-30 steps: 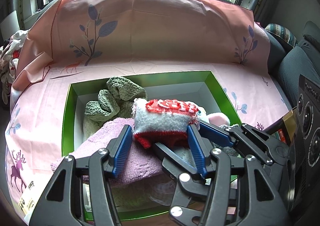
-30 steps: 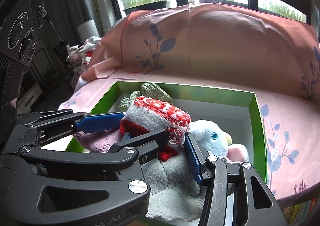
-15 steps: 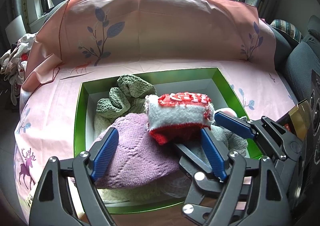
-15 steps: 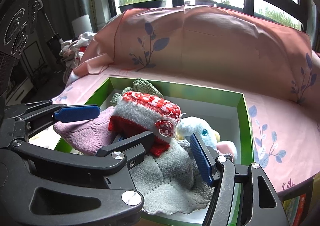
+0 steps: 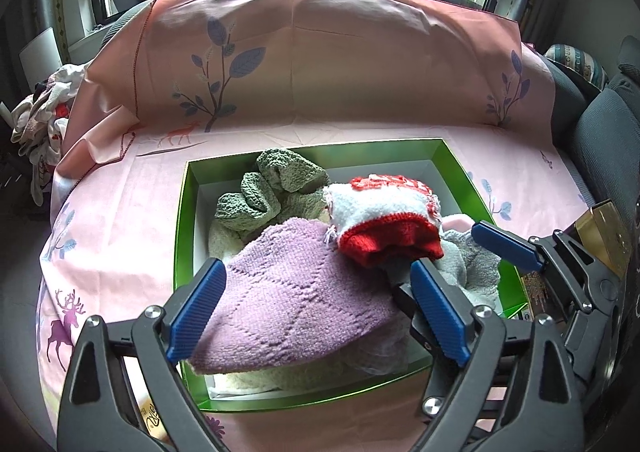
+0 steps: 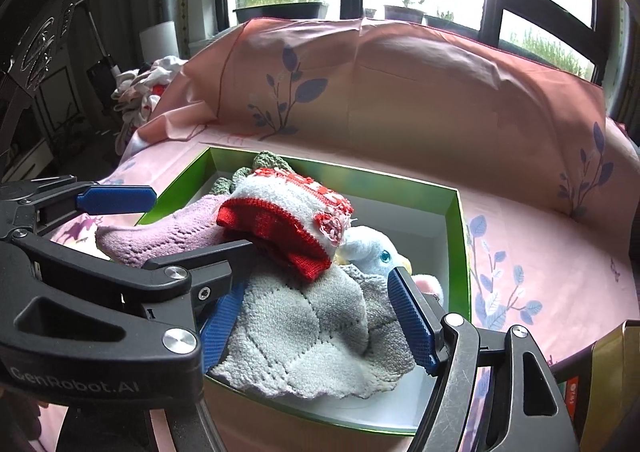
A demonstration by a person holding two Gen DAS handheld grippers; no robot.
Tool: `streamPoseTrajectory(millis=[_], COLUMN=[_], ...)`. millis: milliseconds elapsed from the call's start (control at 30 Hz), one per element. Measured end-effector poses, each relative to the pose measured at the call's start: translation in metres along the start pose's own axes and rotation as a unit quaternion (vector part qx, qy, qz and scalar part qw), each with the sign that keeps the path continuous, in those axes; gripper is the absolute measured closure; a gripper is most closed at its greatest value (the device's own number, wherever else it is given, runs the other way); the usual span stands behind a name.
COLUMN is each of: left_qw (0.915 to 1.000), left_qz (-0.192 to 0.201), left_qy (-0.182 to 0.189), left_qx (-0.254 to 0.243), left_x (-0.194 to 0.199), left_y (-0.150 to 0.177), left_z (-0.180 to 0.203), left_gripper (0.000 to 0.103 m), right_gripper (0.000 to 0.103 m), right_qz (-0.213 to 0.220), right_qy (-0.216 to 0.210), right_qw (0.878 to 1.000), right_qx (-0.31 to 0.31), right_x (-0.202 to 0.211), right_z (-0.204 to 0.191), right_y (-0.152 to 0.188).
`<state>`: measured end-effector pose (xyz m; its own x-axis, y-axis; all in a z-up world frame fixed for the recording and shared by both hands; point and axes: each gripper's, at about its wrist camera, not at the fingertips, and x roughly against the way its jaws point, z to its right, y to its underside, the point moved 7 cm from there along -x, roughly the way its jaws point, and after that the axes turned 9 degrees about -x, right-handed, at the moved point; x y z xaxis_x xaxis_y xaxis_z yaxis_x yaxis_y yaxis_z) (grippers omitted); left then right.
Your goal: Organize soft objects
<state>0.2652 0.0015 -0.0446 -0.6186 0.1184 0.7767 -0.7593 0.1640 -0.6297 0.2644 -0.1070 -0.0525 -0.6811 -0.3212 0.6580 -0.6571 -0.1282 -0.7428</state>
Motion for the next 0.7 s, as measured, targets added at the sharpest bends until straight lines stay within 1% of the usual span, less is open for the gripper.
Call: streamPoseTrajectory(millis=[233,567,600,667,700], left_qw=[0.9999,0.9994,0.9994,0.9991,0.999], left_qz=[0.005,0.009,0.009,0.01,0.013], left_qy=[-0.008,-0.032,-0.034,-0.04,-0.041], left_qx=[0.008,-0.001,-0.003,-0.007,-0.009], left_x=[0.011,0.03,0.032,0.036,0.038], left_y=[0.003,0.012,0.013,0.015,0.015], left_z=[-0.008,-0.014,-0.014,-0.015,-0.015], left_gripper=[0.009,0.009,0.008,0.001,0.001], right_gripper=[0.029,0.029,0.029,0.029,0.029], right_qz=[0.007,0.011,0.01,0.008,0.007], right_qy=[0.019,0.035,0.036,0.037,0.038], right_qw=[1.0,0.999,0.999,0.998,0.998], right_qx=[0.008,-0.03,-0.034,-0.042,-0.046], right_x=[0.013,0.031,0.033,0.035,0.036], right_z=[0.005,0.02,0.022,0.024,0.024], right_y=[0.003,0.002,0.002,0.003,0.004])
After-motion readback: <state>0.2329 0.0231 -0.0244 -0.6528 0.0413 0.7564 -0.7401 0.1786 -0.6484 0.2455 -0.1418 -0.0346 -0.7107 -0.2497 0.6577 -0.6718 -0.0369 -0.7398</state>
